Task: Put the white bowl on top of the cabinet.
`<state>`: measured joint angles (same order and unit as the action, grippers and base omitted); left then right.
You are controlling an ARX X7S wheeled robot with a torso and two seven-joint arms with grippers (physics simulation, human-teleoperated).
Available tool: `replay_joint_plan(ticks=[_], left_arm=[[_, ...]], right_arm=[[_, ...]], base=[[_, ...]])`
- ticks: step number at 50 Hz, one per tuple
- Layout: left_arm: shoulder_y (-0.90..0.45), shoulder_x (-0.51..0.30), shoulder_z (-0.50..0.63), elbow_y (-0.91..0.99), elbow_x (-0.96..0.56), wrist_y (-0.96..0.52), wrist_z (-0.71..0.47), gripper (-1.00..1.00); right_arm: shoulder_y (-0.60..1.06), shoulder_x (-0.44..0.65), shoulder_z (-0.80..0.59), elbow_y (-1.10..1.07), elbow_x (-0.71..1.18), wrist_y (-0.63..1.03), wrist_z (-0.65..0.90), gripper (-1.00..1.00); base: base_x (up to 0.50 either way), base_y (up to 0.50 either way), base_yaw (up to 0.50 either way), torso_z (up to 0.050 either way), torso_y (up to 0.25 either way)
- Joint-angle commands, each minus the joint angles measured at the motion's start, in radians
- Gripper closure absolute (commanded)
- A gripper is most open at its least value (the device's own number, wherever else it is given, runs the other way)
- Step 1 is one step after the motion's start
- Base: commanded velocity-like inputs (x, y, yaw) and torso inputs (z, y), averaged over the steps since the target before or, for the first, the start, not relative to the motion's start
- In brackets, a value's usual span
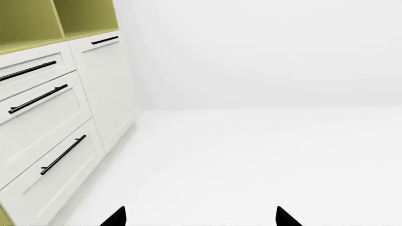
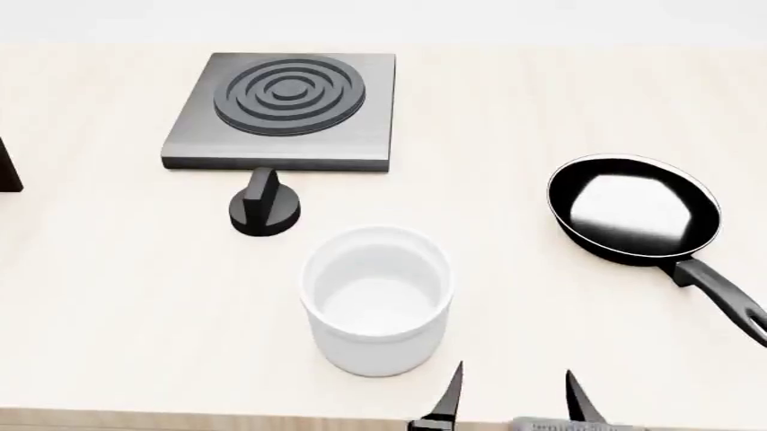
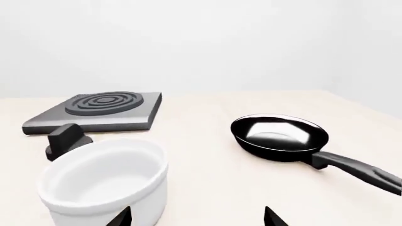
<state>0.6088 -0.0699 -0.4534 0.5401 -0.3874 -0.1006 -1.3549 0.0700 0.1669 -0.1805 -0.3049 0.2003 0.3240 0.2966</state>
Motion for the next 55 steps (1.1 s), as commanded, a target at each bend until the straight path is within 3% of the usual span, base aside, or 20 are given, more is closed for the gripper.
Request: replay_joint_plan(ticks=[1,12,17,21,29,32,38,55], left_arm=[[0.002,-0.007,0.007,-0.01,-0.011,0.014,-0.003,-1.0],[-0.001,-0.014,0.016,-0.017,-0.016,0.017,-0.006,-1.0],[-0.007,-0.019,0.023,-0.017,-0.014,0.014,-0.008,-1.0],[-0.005,-0.021,0.024,-0.02,-0.017,0.017,-0.008,-1.0],[-0.005,-0.024,0.025,-0.023,-0.02,0.02,-0.01,-1.0],[-0.007,-0.026,0.028,-0.024,-0.019,0.017,-0.011,-1.0],[-0.003,-0.027,0.028,-0.024,-0.02,0.021,-0.013,-1.0],[-0.004,-0.033,0.033,-0.026,-0.021,0.022,-0.016,-1.0]], right_arm=[[0.061,0.019,-0.051,-0.256,0.011,0.213,0.038,-1.0],[0.061,0.022,-0.016,-0.562,0.114,0.364,0.068,-1.0],[0.066,0.073,-0.034,-0.738,0.096,0.463,0.124,-1.0],[0.092,0.216,-0.055,-0.741,0.324,0.372,0.344,-1.0],[0.085,0.231,-0.055,-0.735,0.336,0.329,0.365,-1.0],[0.116,0.334,-0.142,-0.741,0.363,0.239,0.481,-1.0],[0.153,0.413,-0.213,-0.739,0.399,0.176,0.573,-1.0],[0.216,0.497,-0.307,-0.74,0.433,0.111,0.675,-1.0]], base=[[0.0,0.0,0.0,0.0,0.0],[0.0,0.0,0.0,0.0,0.0],[0.0,0.0,0.0,0.0,0.0],[0.0,0.0,0.0,0.0,0.0],[0.0,0.0,0.0,0.0,0.0],[0.0,0.09,0.0,0.0,0.0],[0.0,0.48,0.0,0.0,0.0],[0.0,0.5,0.0,0.0,0.0]])
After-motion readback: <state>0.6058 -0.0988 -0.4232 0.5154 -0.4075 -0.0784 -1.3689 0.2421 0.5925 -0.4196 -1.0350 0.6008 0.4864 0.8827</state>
